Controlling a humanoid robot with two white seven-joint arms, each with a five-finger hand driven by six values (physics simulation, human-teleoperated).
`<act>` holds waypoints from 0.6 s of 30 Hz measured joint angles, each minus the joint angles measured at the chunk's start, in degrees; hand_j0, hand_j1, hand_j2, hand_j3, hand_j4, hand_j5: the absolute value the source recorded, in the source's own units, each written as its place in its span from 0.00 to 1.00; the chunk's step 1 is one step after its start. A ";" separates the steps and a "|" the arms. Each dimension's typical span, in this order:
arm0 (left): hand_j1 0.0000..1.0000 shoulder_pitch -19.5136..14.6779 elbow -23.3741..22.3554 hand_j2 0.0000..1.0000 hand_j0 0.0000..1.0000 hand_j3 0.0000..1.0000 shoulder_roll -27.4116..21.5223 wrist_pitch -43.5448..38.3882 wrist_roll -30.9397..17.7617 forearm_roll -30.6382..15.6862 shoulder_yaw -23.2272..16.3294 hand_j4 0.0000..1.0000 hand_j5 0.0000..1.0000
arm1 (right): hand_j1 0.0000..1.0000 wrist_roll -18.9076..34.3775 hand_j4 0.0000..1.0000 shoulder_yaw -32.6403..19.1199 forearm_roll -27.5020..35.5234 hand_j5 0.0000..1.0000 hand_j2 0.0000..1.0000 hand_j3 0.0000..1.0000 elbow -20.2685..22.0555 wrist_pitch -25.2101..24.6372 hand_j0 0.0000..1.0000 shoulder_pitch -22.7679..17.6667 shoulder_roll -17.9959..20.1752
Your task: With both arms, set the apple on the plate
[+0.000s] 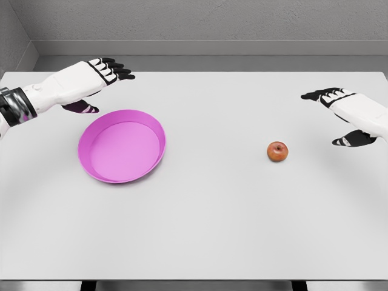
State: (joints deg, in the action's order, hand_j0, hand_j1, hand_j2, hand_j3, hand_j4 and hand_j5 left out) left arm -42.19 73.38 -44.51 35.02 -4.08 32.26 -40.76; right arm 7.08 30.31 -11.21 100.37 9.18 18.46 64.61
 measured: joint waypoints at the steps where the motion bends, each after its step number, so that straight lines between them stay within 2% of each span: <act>1: 1.00 0.09 0.04 1.00 1.00 1.00 0.00 0.00 0.00 0.01 0.00 1.00 1.00 | 1.00 0.01 1.00 -0.01 -0.02 1.00 1.00 1.00 0.01 0.02 1.00 0.09 0.01; 7: 1.00 -0.09 0.10 1.00 1.00 1.00 0.00 0.00 -0.01 0.18 0.07 1.00 1.00 | 1.00 -0.13 1.00 0.47 0.20 1.00 1.00 1.00 -0.37 -0.61 1.00 0.62 0.01; 10: 1.00 0.00 0.08 1.00 1.00 1.00 0.00 0.00 -0.02 0.30 0.08 1.00 1.00 | 1.00 0.31 1.00 3.07 0.19 1.00 1.00 1.00 -0.72 -3.95 1.00 3.42 -0.05; 12: 1.00 0.00 0.09 1.00 1.00 1.00 0.00 0.00 -0.01 0.37 0.08 1.00 1.00 | 1.00 2.26 1.00 5.31 0.19 1.00 1.00 1.00 -0.80 -6.69 1.00 5.89 -0.37; 16: 1.00 -0.18 0.06 1.00 1.00 1.00 0.00 0.00 -0.04 0.49 0.08 1.00 1.00 | 1.00 8.16 1.00 7.62 0.14 1.00 1.00 1.00 -0.73 -10.48 1.00 7.99 -1.33; 18: 1.00 -0.26 0.09 1.00 1.00 1.00 -0.01 0.00 -0.06 0.78 0.11 1.00 1.00 | 1.00 10.78 1.00 9.39 0.15 1.00 1.00 1.00 -0.75 -11.21 1.00 11.98 -2.31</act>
State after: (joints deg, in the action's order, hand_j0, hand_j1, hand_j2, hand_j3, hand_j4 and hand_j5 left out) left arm -42.45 73.46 -44.52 35.02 -4.14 33.04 -40.65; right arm 17.86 39.69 -11.06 99.62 -2.03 30.44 62.29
